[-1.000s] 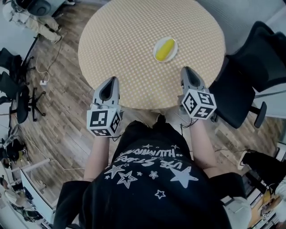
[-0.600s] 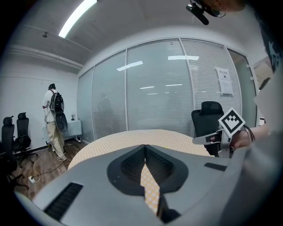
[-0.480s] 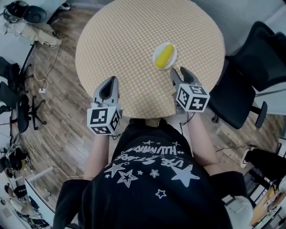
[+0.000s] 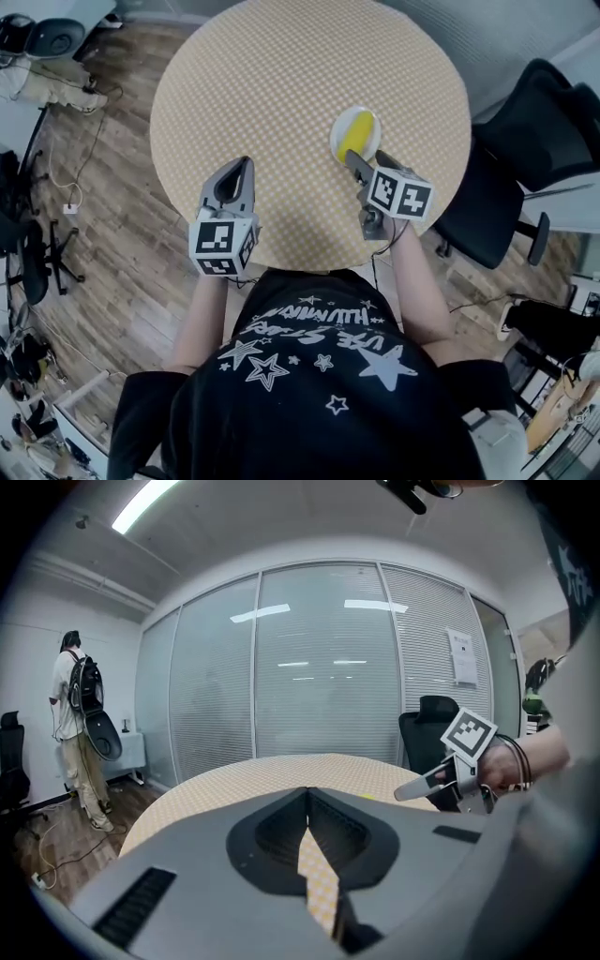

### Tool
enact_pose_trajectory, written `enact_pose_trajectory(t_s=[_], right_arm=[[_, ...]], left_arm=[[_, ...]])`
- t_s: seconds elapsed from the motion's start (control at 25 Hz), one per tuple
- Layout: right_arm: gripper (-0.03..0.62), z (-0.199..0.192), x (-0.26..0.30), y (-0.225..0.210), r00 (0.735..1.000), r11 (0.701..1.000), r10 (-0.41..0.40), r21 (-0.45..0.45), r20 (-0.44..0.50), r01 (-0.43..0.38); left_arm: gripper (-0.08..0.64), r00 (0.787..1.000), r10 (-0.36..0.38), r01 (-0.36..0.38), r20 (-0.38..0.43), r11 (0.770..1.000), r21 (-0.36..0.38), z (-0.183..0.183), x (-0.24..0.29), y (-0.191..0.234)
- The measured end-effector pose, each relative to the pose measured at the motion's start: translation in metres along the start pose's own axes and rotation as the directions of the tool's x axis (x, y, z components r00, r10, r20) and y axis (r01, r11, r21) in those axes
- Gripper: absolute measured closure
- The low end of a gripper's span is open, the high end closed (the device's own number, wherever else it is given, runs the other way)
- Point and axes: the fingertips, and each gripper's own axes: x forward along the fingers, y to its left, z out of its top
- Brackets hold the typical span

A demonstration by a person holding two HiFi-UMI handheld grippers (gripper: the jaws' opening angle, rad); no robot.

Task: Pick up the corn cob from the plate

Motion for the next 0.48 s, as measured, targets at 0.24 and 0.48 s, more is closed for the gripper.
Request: enact_pose_trajectory(t_s=[0.24,0.48], right_arm=[[0.293,0.007,0.046,-0.011,0.993,0.993,-0.070,0.087,-0.090,0.078],[0.293,0.013,0.076,-0.030,0.967,0.973,-0.208,0.067,-0.144,0.219]], left_arm=[[0.552,0.999,-0.037,0.036,-0.011,0.998,-0.053,-0.014,0.017,0.032],[0.552,0.997,-0.068,0.065,-0.027,0.993,-0.101,-0.029,0.029,0.066]])
